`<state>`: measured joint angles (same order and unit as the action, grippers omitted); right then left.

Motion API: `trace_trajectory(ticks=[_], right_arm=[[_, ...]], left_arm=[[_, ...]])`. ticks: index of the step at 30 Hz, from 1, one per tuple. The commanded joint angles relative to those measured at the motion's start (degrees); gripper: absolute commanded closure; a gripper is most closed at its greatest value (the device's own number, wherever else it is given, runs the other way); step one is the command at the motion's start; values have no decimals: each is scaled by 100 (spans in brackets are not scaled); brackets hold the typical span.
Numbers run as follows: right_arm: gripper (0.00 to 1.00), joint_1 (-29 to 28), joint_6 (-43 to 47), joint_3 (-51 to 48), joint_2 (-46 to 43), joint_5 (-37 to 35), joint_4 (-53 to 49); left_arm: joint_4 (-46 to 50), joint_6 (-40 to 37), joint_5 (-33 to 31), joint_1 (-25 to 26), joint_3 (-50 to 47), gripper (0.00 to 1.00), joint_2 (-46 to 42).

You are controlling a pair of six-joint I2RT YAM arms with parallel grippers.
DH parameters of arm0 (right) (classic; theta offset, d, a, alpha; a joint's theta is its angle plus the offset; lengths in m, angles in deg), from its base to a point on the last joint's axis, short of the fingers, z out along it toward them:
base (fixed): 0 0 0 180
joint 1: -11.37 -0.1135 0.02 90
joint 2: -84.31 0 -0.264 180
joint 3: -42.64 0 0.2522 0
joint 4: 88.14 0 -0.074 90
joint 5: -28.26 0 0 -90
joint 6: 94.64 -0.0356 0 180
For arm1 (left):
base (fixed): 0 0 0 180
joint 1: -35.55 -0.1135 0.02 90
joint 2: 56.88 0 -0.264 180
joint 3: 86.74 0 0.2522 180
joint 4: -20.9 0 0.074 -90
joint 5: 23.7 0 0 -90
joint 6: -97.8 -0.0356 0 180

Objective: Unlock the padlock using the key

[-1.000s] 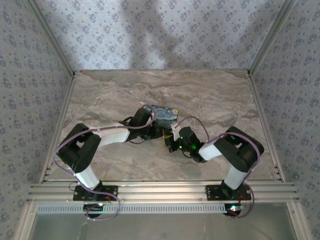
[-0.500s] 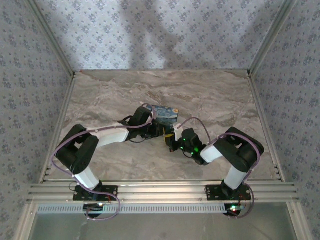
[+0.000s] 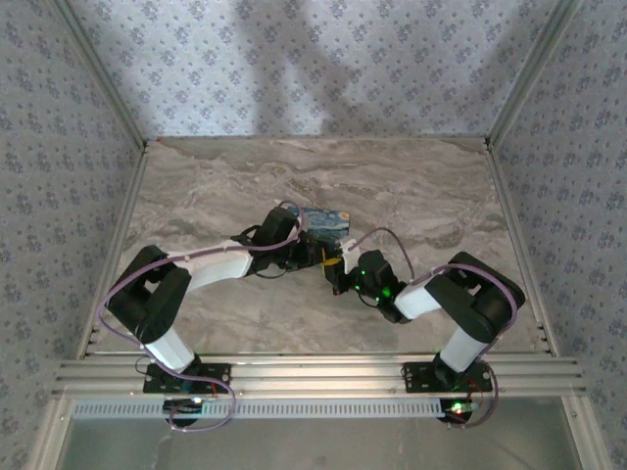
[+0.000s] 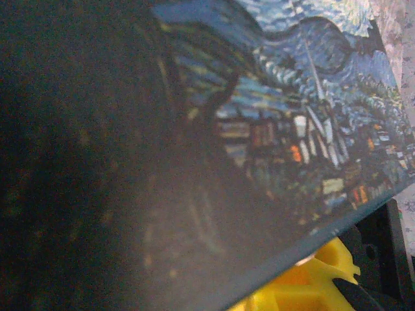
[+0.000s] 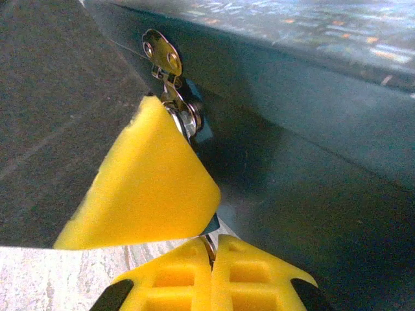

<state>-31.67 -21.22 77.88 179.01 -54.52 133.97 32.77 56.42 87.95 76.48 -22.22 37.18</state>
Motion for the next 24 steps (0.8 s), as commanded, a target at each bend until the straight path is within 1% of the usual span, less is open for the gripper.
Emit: trace_trajectory(ticks=[1,5,8,15,18,22,24], right_arm=[[100,-22,105,266,-232,24,443],[100,-28,-34,307,-68,69,369],[100,-19,-161,241,184,8,398],[100,4,-567,294,875,117,694],[100,-27,-753,313,1146,104,802],[100,-64,-982,350,1456,113,972],[100,-71,-1014,403,1506,121,978]], left_arm=[[-17,87,269,60,76,89,-55],[-161,92,263,55,55,87,-22],[-169,39,205,7,46,79,-28],[-255,7,86,-109,-80,69,-113],[-200,-26,7,-153,-149,63,-193],[-171,-22,-102,-268,-361,51,-432],[-107,-45,-164,-363,-473,48,-625]])
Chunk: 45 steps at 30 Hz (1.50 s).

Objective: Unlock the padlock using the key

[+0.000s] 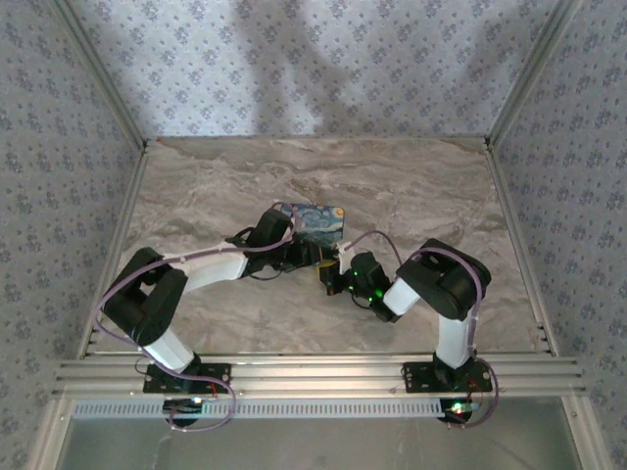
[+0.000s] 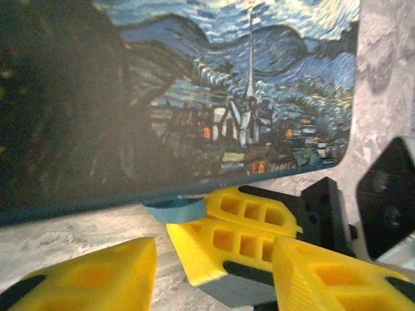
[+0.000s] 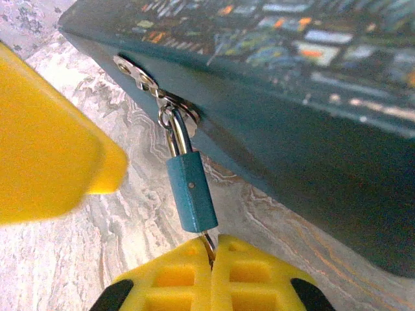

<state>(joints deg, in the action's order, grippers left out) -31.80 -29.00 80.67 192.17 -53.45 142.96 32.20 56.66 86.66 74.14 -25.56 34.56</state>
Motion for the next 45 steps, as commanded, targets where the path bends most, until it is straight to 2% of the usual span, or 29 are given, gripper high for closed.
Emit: trace_trajectory(ticks=[1,4,8,17,29,45], right_arm=[[100,-52,-248,148,192,27,73],[100,-50,-320,246,158,92,60],[100,-57,-589,376,96,222,-41],[100,-74,-1348,539,-156,357,-332],[100,-99,-1675,678,-377,514,-517],[100,-188,-1885,801,-447,550,-738]], left_arm=[[4,-82,-94,-176,-198,45,-491],[-42,-30,-243,-348,-461,41,-815],[-919,281,-99,-547,-973,40,-993],[-2650,1007,90,-564,-1506,42,-515],[-3055,1321,244,-554,-1490,44,-7],[-3756,1659,241,-430,-1490,60,568]])
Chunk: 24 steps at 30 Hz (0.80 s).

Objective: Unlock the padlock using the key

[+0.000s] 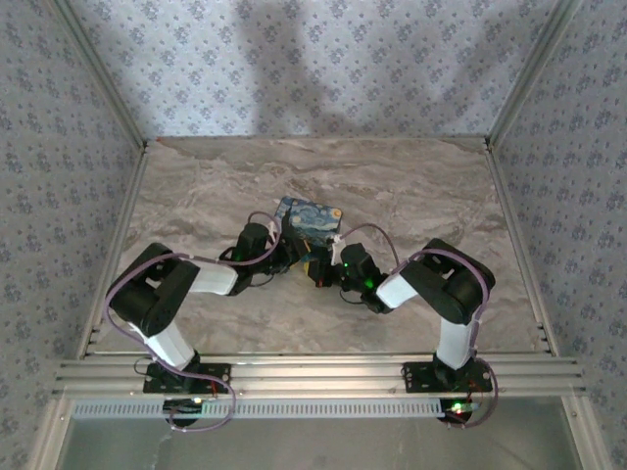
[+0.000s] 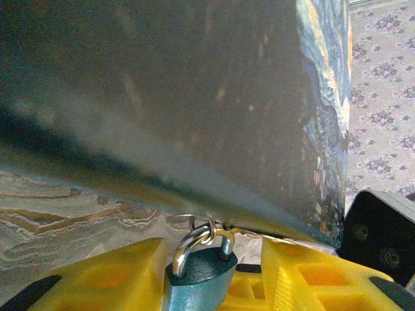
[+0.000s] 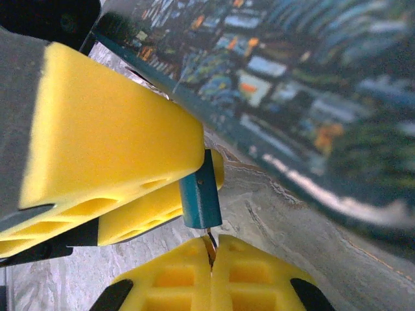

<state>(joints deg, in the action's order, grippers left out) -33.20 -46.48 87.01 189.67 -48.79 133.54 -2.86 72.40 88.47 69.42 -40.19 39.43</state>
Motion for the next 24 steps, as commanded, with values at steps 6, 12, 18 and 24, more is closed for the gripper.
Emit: trace_trajectory(ticks=[6,12,18,24], right_arm=[[100,-25,-570,190,-209,138,291],[100,0,-952,241,-232,237,343],[100,14,-1335,245,-207,311,487],[100,32,-1476,274,-224,338,486]], left_arm=[[-273,143,57,76,-28,63,116],[-303,151,67,94,-19,66,115],[-289,159,58,126,-1,67,116],[-275,210,41,136,-1,64,164]])
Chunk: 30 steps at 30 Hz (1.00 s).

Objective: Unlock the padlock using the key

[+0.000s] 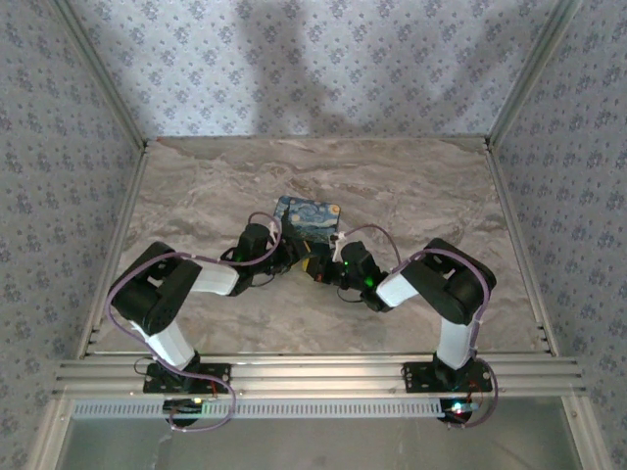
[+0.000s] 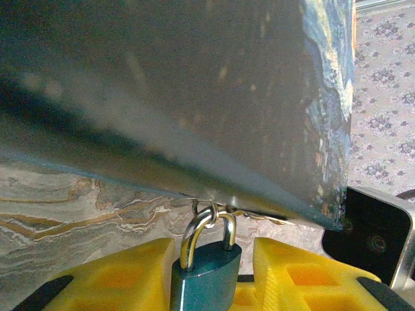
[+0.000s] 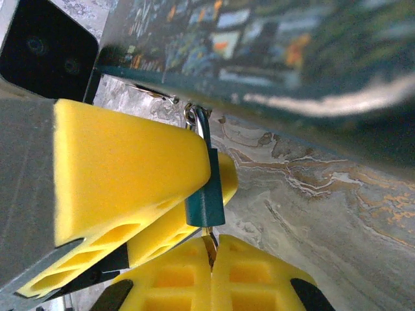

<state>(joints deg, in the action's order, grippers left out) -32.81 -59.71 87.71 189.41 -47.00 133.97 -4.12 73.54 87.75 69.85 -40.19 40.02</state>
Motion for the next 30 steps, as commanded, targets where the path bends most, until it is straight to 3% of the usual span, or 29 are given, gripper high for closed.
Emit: trace_trajectory(ticks=[1,5,14,20,24,30], right_arm=[[100,-11,-172,207,-200,156,430],[100,6,-198,209,-187,162,415],[95,67,-226,56,-283,161,457],[79,117,-124,-172,-406,62,357],[68,169,41,-465,-609,-61,296],[57,324,741,-818,-1460,-325,-674]], left_arm=[[-168,112,118,98,-6,64,114],[-210,134,111,99,-1,68,124],[-384,256,26,112,-80,92,127],[-289,291,-26,124,-54,100,85],[-146,334,-49,129,-21,100,2],[230,360,-123,134,34,100,-218]])
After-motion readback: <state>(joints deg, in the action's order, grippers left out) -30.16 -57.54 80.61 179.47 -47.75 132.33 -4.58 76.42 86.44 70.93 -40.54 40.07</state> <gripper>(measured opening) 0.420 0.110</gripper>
